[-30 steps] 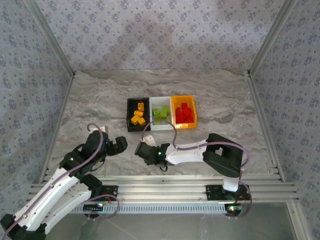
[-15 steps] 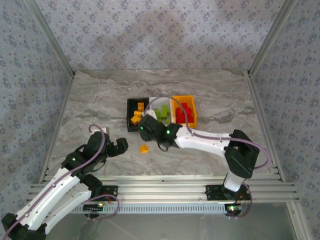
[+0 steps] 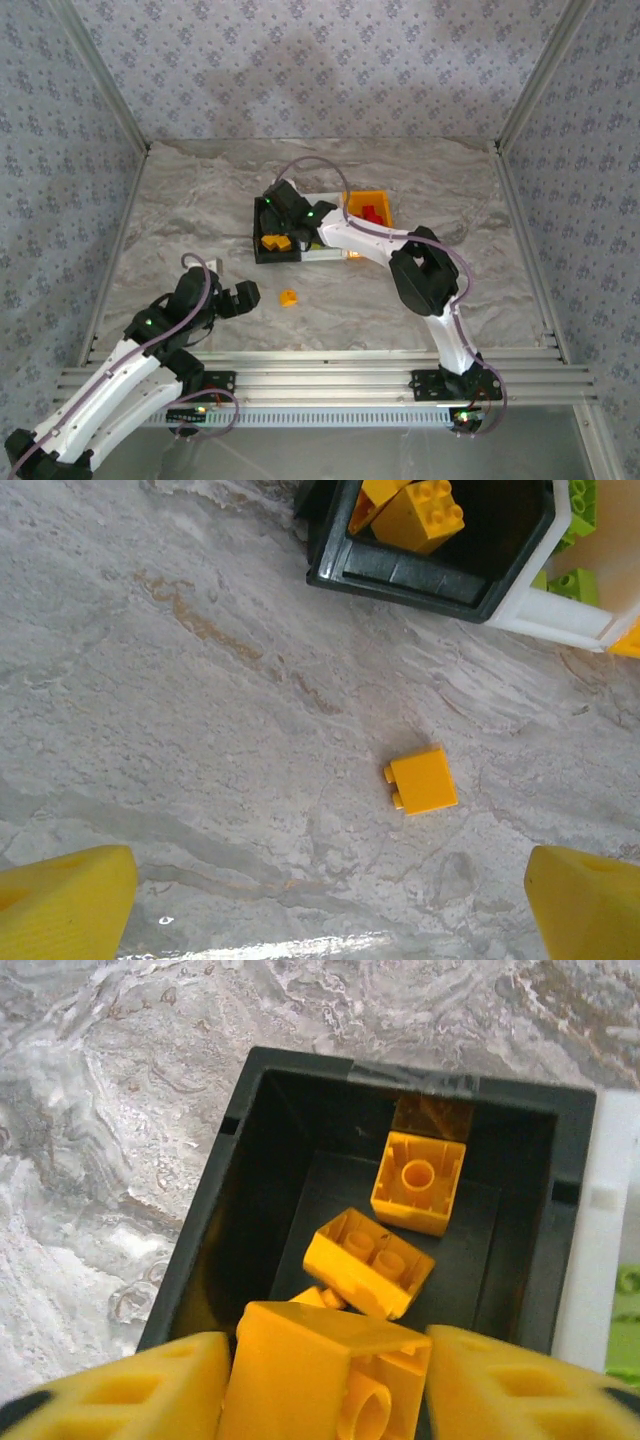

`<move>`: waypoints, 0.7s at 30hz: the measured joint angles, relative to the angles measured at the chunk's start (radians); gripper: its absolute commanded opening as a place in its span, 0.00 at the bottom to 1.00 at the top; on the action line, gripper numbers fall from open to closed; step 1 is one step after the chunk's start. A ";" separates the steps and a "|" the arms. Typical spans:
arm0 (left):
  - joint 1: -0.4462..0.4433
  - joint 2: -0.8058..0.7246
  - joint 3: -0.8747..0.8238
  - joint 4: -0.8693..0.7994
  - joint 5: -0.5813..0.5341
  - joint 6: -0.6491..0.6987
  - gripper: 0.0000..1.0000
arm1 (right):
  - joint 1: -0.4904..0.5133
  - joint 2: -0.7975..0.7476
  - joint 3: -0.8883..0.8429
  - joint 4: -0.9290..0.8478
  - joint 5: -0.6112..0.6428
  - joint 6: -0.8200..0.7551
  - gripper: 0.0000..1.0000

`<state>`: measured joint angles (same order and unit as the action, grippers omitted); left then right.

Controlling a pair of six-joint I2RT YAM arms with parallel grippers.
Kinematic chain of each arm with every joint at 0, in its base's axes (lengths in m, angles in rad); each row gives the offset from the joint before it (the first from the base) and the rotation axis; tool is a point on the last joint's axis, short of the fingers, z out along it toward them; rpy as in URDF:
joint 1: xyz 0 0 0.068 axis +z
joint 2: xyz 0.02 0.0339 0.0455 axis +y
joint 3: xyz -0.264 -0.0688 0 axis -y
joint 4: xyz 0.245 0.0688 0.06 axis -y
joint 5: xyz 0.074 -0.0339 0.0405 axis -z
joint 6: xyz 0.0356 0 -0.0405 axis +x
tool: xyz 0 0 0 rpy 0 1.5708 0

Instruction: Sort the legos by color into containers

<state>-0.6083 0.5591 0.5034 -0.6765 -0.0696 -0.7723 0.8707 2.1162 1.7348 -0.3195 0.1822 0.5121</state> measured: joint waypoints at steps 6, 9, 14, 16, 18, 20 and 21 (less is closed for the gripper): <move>0.000 -0.001 0.000 0.000 0.003 0.000 1.00 | -0.011 -0.004 0.045 0.005 -0.023 -0.002 0.84; 0.000 -0.001 0.000 0.000 0.003 0.000 0.99 | -0.003 -0.047 -0.006 0.016 -0.026 -0.005 0.87; 0.000 -0.005 0.017 -0.015 -0.008 0.001 1.00 | 0.053 -0.248 -0.249 0.040 -0.014 0.000 0.91; 0.000 -0.014 0.029 -0.023 -0.016 0.001 0.99 | 0.093 -0.324 -0.336 0.038 -0.008 0.010 0.91; 0.002 -0.026 0.041 -0.031 -0.026 0.002 1.00 | 0.133 -0.372 -0.399 0.039 -0.007 0.022 0.92; 0.005 -0.035 0.053 -0.033 -0.035 0.002 0.99 | 0.174 -0.391 -0.449 0.037 -0.007 0.035 0.92; 0.006 -0.036 0.057 -0.034 -0.036 0.002 0.99 | 0.192 -0.390 -0.466 0.036 -0.008 0.041 0.92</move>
<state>-0.6018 0.5232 0.5602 -0.7109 -0.1059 -0.7708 1.0630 1.7260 1.2686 -0.2832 0.1745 0.5533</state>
